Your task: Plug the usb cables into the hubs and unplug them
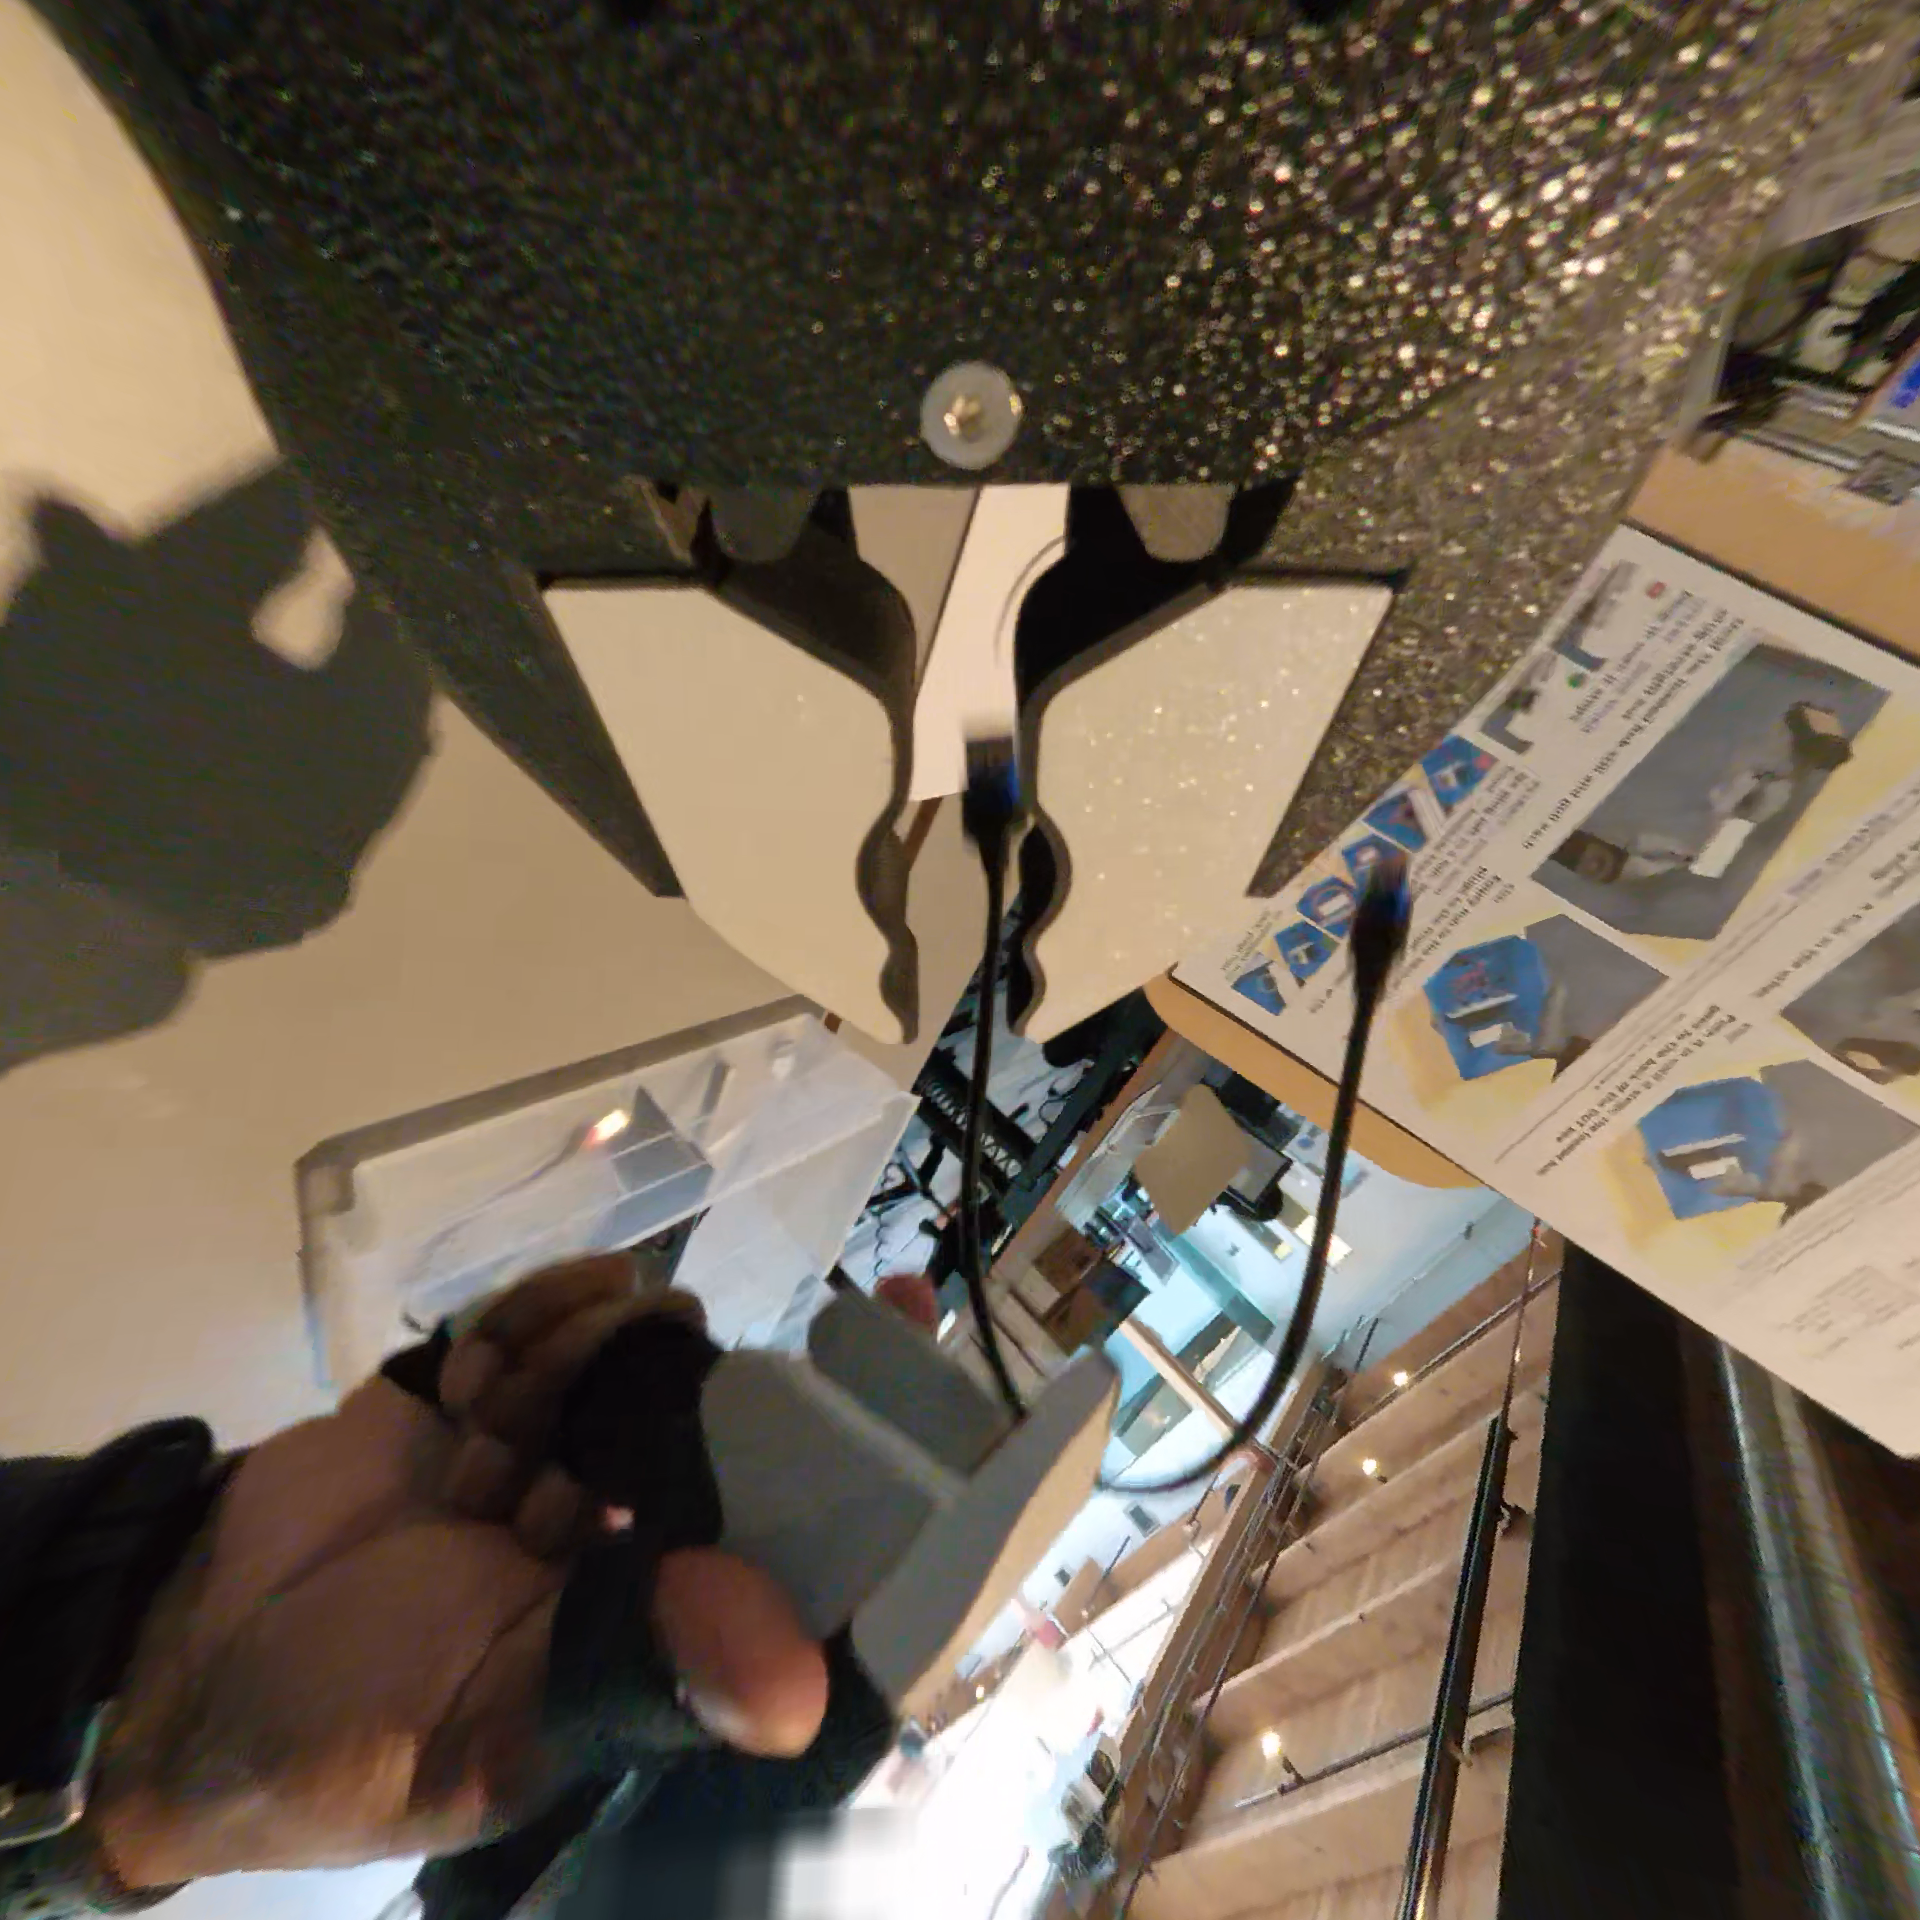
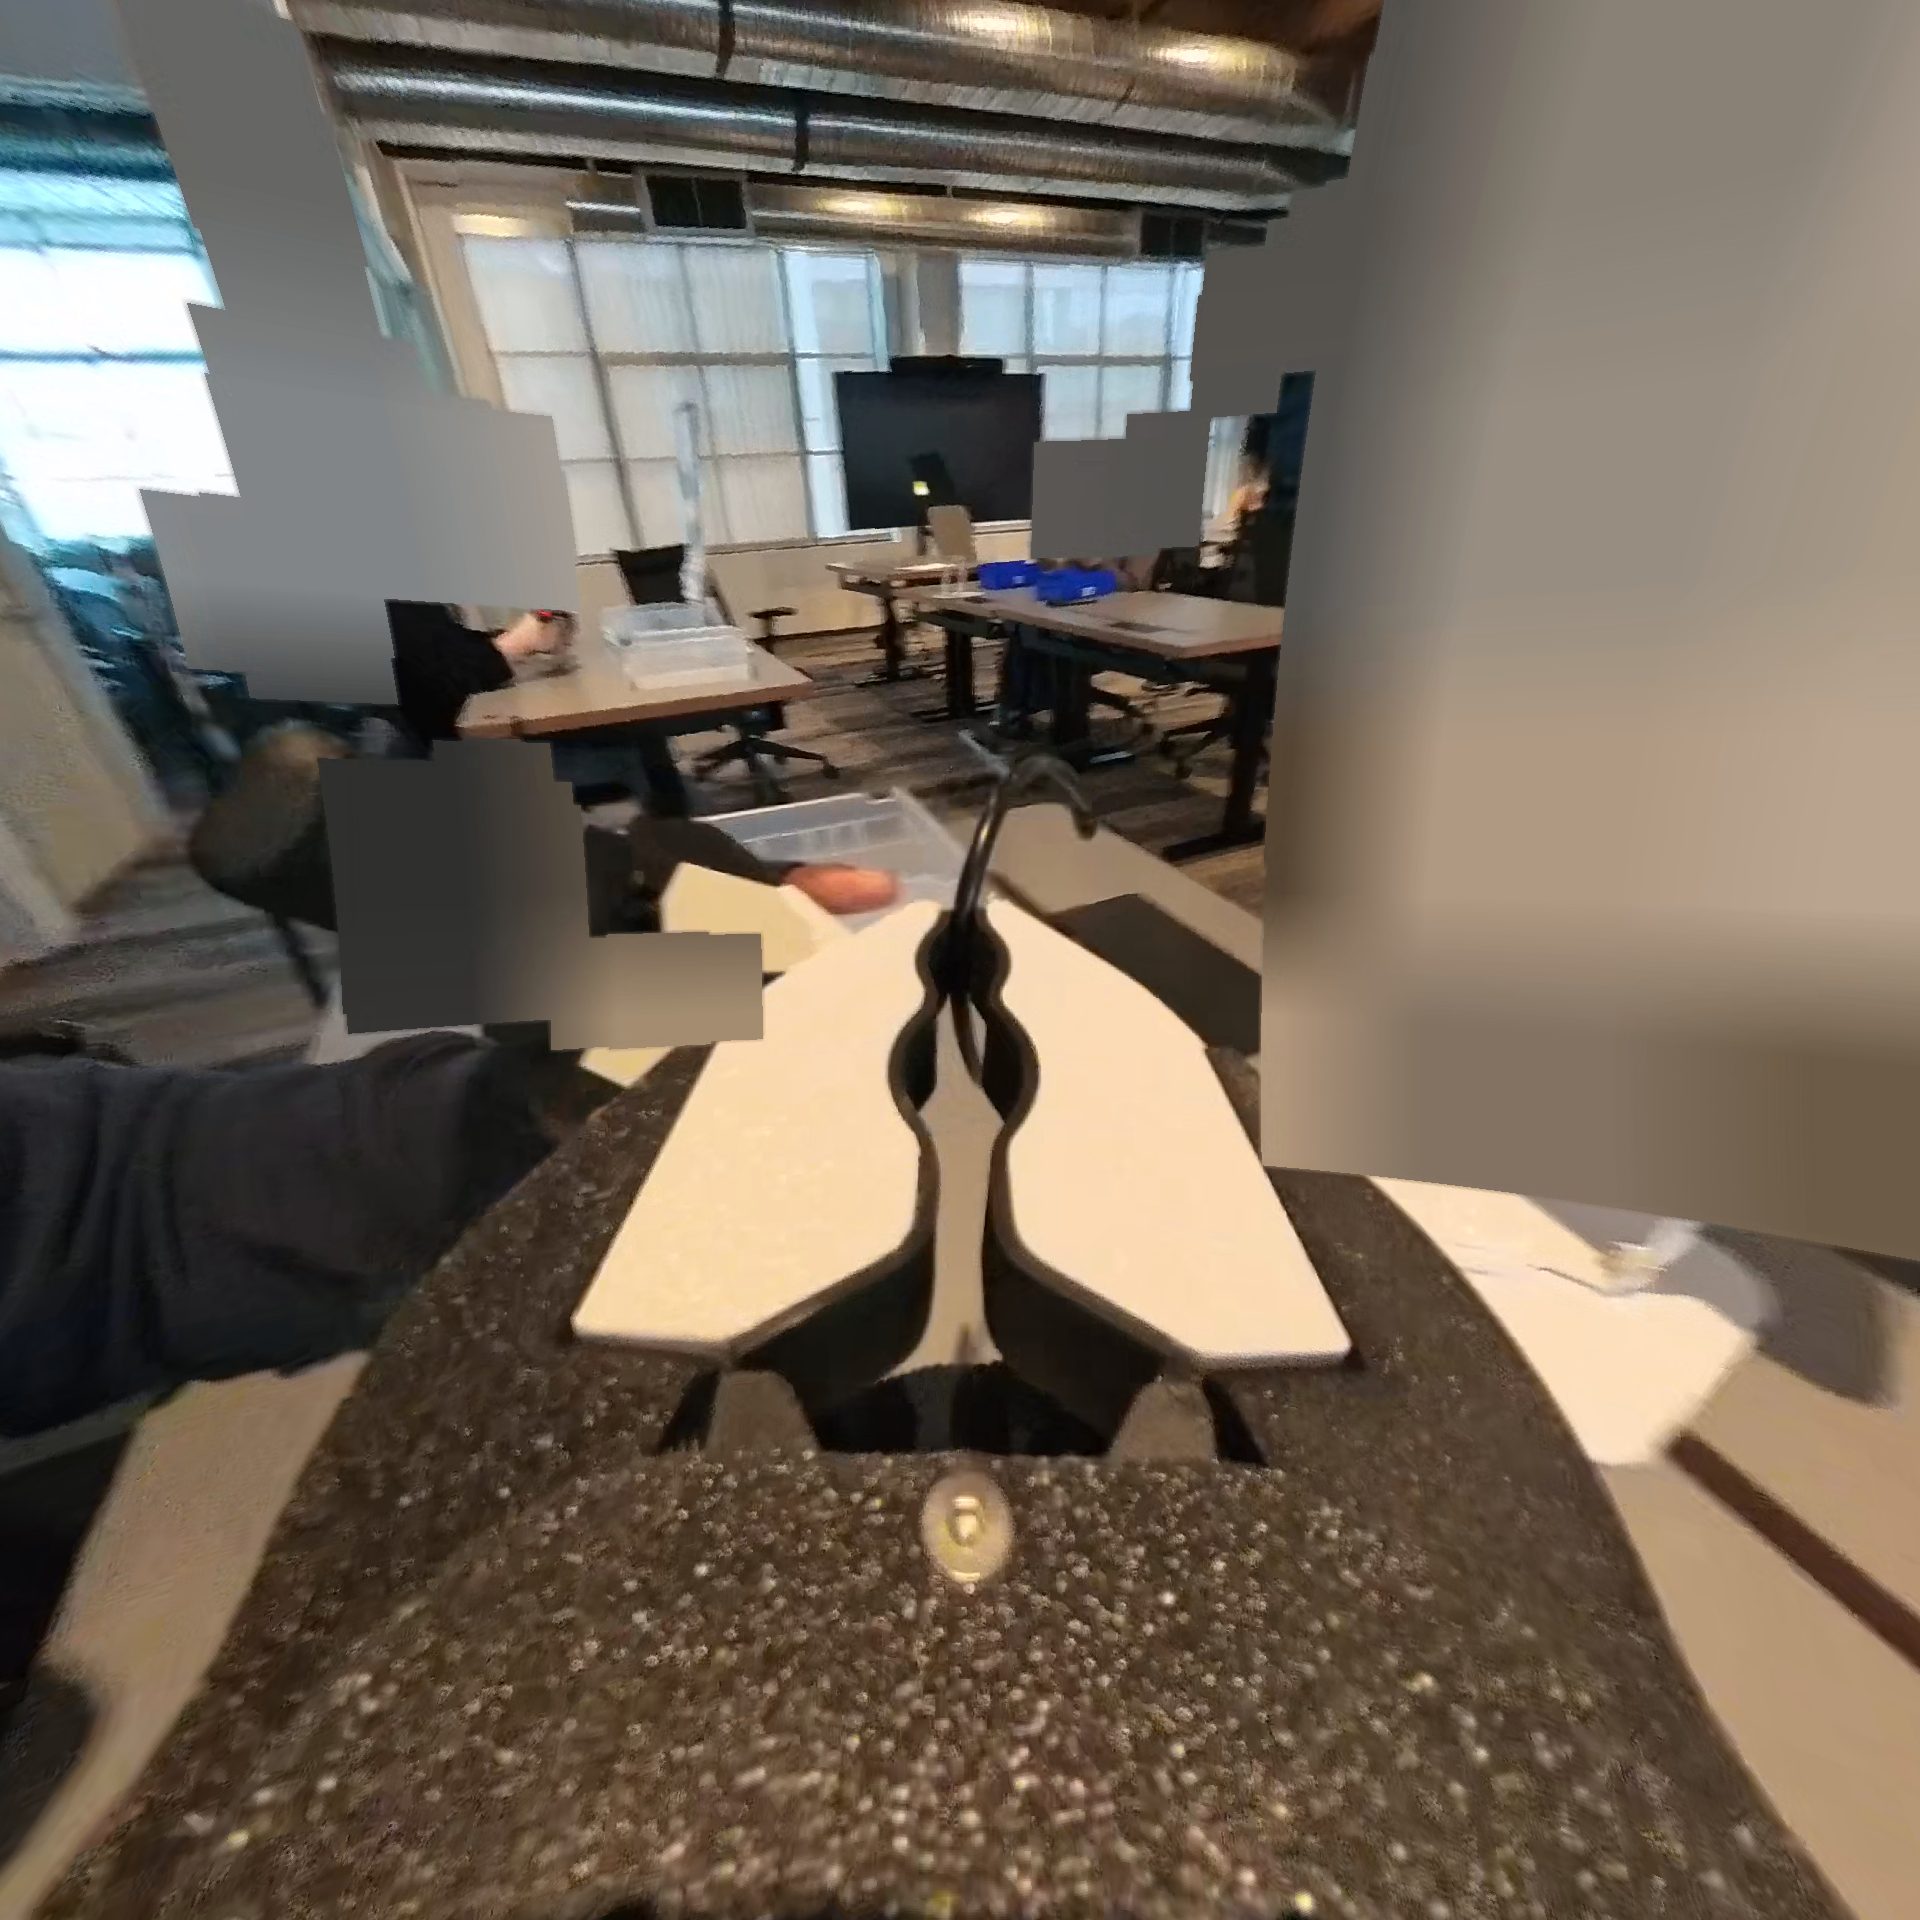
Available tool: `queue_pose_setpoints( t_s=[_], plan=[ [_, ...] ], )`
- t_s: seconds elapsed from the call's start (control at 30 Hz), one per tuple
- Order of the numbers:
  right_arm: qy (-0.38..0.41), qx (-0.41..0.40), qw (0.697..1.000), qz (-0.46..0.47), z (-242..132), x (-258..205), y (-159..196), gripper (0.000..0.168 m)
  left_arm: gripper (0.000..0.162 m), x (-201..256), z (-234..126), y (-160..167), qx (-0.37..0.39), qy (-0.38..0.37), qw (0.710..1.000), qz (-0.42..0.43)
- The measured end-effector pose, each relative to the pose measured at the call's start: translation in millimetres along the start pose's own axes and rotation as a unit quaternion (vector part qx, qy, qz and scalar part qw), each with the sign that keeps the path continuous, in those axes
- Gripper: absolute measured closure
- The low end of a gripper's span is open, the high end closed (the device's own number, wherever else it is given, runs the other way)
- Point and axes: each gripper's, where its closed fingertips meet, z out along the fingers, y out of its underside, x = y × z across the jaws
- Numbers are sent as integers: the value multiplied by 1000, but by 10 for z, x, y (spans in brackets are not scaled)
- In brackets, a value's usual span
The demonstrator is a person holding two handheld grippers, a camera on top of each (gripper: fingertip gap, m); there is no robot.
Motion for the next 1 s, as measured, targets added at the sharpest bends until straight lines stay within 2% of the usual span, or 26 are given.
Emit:
queue_pose_setpoints(
  t_s=[0.13, 0.23, 0.33, 0.4, 0.53, 0.7, 0.87, 0.93, 1.0],
  plan=[
    [139, -35, 983, -118, -767, 417, -223, 166, 146, 187, -219, 258, 0, 23, 998, -58],
    [280, -105, 936, -185, -1646, 744, -264, 166, 148, 437, -414, 523, -14, 47, 996, -73],
    [374, -161, 897, -172, -2429, 838, -102, 166, 148, 612, -543, 740, -37, 64, 994, -85],
    [408, -193, 880, -150, -2721, 856, 75, 166, 149, 651, -569, 793, -39, 70, 992, -100],
    [462, -263, 834, -147, -2986, 1045, 445, 166, 149, 619, -544, 734, -25, 69, 990, -123],
    [509, -304, 793, -140, -3123, 1315, 668, 166, 149, 669, -573, 724, -31, 67, 991, -113],
    [521, -412, 736, -130, -3149, 1491, 1064, 166, 149, 660, -599, 710, -28, 65, 990, -118],
    [510, -448, 725, -117, -3085, 1543, 1255, 166, 149, 656, -602, 707, -25, 66, 990, -123],
    [494, -467, 726, -103, -2988, 1589, 1413, 166, 149, 654, -607, 712, -25, 66, 989, -127]
  ],
)
